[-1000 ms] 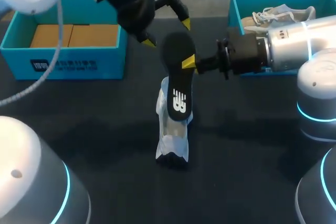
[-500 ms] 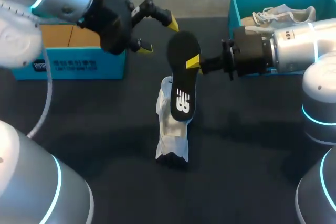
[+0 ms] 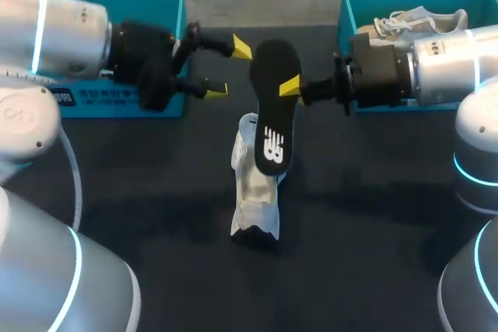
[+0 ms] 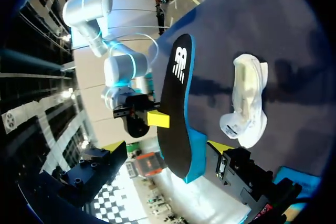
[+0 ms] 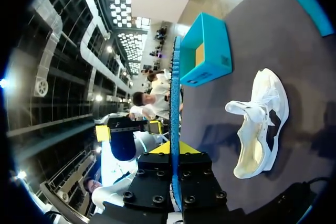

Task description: Take the shoe out of the shoebox, open the shoe tongue, remove and reinsert the insole, then place the shoe into the shoebox

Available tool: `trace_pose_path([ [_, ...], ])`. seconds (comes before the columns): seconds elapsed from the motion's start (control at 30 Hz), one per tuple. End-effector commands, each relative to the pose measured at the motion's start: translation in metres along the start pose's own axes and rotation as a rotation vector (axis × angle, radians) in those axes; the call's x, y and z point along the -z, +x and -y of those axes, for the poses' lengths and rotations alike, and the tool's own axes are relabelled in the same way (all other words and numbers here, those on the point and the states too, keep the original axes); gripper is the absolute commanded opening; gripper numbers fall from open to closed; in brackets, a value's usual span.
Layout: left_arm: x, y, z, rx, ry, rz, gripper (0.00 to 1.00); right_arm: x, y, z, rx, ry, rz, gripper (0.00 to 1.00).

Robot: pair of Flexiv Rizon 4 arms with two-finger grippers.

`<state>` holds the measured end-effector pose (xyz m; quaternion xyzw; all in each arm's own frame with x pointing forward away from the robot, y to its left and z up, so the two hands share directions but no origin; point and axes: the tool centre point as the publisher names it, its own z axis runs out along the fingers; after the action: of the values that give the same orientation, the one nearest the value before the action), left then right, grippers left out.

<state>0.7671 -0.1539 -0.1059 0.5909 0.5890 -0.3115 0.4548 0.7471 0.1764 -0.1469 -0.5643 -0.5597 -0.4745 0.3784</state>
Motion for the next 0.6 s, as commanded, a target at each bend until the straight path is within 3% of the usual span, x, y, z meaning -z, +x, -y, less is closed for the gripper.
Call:
trace_pose_path([
  [0.03, 0.002, 0.007, 0.004, -0.005, -0.005, 0.304, 1.00, 0.000, 0.006, -0.001, -0.002, 0.001, -0.047, 0.00],
  [0.3, -0.005, 0.010, 0.008, -0.009, -0.015, 0.400, 1.00, -0.006, 0.020, -0.001, -0.022, 0.033, -0.236, 0.00],
  [0.6, -0.013, 0.007, 0.004, -0.013, -0.043, 0.442, 1.00, -0.018, 0.030, 0.005, -0.026, 0.041, -0.231, 0.00],
])
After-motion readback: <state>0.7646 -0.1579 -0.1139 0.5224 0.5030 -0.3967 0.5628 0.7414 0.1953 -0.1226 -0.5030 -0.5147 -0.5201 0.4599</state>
